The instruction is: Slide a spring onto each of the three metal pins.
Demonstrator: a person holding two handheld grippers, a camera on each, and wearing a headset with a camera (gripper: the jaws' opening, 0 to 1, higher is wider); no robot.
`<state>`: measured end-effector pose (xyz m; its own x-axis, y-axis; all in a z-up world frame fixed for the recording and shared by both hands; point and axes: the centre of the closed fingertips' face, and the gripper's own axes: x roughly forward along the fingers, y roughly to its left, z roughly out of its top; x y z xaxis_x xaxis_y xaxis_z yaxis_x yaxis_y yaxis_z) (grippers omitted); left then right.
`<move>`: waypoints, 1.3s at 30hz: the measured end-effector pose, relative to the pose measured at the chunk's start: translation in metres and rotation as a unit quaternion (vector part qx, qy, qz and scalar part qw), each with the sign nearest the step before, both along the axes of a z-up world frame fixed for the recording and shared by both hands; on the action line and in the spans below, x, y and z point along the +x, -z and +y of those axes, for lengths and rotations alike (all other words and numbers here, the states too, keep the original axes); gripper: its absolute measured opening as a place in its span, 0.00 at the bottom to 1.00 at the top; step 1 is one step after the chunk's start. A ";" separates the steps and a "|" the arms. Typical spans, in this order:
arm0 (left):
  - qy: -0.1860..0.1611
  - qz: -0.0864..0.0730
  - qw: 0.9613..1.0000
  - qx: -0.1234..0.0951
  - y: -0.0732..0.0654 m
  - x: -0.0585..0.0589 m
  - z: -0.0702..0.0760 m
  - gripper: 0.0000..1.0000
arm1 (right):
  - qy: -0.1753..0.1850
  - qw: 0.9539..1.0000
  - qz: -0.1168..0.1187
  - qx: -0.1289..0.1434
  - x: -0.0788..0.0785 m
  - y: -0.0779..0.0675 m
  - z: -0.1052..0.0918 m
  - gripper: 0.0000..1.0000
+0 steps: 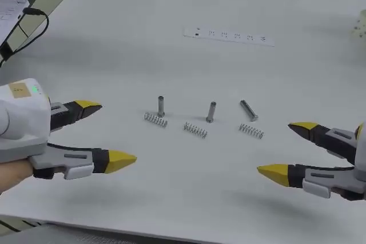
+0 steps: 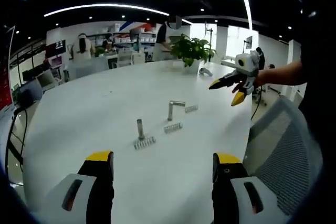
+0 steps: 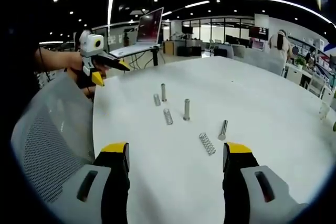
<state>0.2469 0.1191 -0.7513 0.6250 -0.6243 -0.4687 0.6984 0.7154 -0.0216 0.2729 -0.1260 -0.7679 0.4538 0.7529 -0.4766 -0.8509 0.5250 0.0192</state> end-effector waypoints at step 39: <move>0.002 0.002 1.000 -0.003 0.002 0.006 -0.002 0.73 | -0.013 1.000 0.009 -0.005 0.021 -0.002 0.000 0.70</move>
<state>0.2527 0.1172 -0.7528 0.6197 -0.6298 -0.4684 0.7018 0.7118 -0.0286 0.2943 -0.1256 -0.7663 0.4255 0.7592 -0.4925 -0.8639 0.5028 0.0286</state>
